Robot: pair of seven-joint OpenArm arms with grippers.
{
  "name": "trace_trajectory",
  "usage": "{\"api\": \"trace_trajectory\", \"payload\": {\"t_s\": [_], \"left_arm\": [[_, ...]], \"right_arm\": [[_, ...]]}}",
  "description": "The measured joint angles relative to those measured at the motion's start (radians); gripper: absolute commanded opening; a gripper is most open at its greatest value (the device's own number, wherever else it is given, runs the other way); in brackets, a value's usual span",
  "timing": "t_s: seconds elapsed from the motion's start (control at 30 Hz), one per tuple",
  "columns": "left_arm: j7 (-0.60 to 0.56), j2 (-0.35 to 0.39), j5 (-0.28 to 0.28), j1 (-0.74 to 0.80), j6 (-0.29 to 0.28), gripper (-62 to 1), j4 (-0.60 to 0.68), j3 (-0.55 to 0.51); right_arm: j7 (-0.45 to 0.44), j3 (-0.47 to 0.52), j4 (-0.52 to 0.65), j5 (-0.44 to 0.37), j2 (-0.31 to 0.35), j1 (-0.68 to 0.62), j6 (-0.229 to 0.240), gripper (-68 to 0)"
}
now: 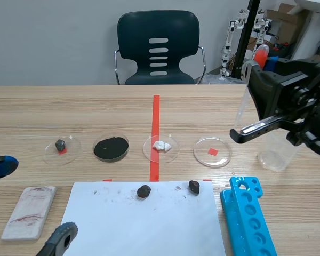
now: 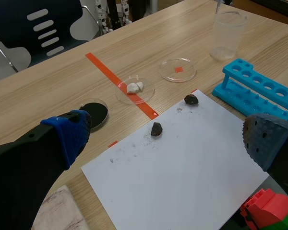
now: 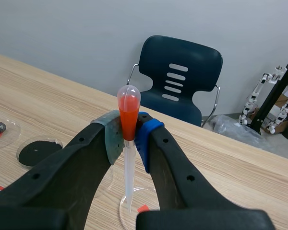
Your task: Draw acid from the petri dish
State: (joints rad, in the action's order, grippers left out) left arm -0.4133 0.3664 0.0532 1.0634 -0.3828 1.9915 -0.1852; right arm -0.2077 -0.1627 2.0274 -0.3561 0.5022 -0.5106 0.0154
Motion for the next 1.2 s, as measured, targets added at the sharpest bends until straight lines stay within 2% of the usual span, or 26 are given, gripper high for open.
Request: {"api": "trace_trajectory", "payload": {"t_s": [1.2], "left_arm": [[0.0,0.0,0.0,0.0,0.0,1.4,0.0,0.0]], "right_arm": [[0.0,0.0,0.0,0.018,0.0,0.0,0.0,-60.9]]}}
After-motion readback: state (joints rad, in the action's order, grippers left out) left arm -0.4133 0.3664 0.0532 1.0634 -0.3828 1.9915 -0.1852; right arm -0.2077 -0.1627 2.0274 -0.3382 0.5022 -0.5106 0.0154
